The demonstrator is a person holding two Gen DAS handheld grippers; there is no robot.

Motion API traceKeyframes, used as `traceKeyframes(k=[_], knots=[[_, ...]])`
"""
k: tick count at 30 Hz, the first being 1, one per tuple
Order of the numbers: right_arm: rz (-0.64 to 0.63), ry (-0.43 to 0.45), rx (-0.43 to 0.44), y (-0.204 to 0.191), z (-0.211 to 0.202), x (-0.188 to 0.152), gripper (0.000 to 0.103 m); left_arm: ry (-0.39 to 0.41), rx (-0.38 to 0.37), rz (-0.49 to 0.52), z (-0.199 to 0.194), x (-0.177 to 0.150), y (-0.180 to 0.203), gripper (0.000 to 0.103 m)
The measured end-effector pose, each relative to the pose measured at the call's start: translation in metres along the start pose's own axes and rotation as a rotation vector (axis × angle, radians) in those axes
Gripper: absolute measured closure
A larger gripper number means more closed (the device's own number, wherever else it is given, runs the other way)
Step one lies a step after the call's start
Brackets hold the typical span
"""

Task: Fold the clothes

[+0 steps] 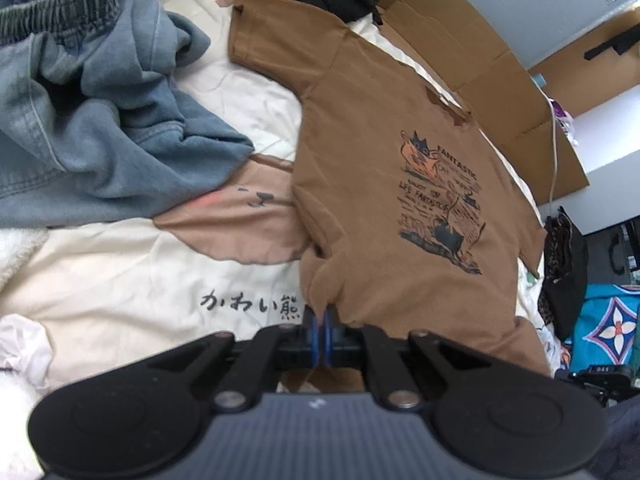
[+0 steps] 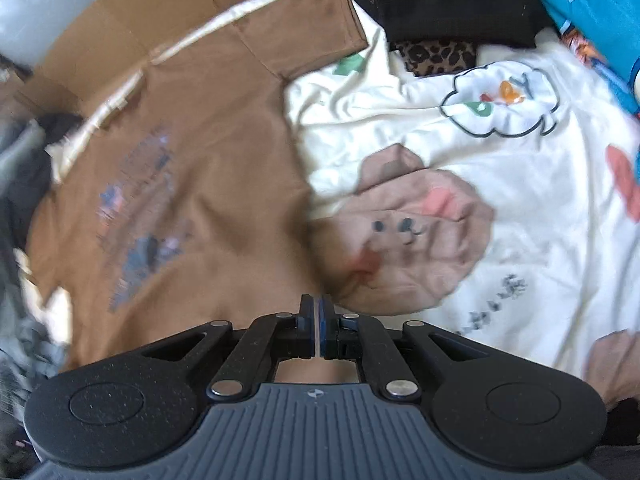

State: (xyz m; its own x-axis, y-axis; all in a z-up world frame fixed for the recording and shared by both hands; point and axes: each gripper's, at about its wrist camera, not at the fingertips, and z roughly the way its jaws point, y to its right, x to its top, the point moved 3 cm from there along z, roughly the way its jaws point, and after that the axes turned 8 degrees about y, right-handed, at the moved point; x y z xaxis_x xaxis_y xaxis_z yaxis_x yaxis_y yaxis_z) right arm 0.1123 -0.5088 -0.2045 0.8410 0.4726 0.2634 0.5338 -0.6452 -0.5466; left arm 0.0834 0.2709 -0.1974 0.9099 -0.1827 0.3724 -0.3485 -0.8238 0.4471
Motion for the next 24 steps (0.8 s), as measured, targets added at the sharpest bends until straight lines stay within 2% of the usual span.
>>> traceKeyframes(k=[2, 6, 12, 17, 19, 20, 22, 24], knots=[[0.013, 0.01, 0.014, 0.002, 0.002, -0.001, 0.099, 0.015, 0.014, -0.002, -0.002, 0.002, -0.005, 0.1], [-0.013, 0.024, -0.035, 0.01, 0.016, -0.006, 0.099, 0.031, 0.031, -0.041, 0.005, 0.01, -0.019, 0.1], [-0.03, -0.068, -0.11, 0.035, 0.063, -0.03, 0.098, 0.048, 0.06, -0.028, 0.014, 0.024, -0.025, 0.1], [-0.022, -0.148, -0.11, 0.045, 0.088, -0.055, 0.096, 0.043, 0.076, -0.007, 0.022, 0.031, -0.022, 0.1], [-0.012, -0.162, -0.082, 0.043, 0.091, -0.061, 0.085, 0.037, 0.078, 0.004, 0.025, 0.032, -0.02, 0.1], [-0.006, -0.161, -0.064, 0.041, 0.09, -0.063, 0.071, 0.034, 0.08, 0.009, 0.026, 0.032, -0.019, 0.1], [-0.011, -0.153, -0.023, 0.034, 0.086, -0.066, 0.053, 0.03, 0.082, 0.012, 0.029, 0.03, -0.018, 0.099], [-0.037, -0.147, 0.017, 0.024, 0.081, -0.07, 0.047, 0.024, 0.086, 0.011, 0.03, 0.028, -0.018, 0.099]])
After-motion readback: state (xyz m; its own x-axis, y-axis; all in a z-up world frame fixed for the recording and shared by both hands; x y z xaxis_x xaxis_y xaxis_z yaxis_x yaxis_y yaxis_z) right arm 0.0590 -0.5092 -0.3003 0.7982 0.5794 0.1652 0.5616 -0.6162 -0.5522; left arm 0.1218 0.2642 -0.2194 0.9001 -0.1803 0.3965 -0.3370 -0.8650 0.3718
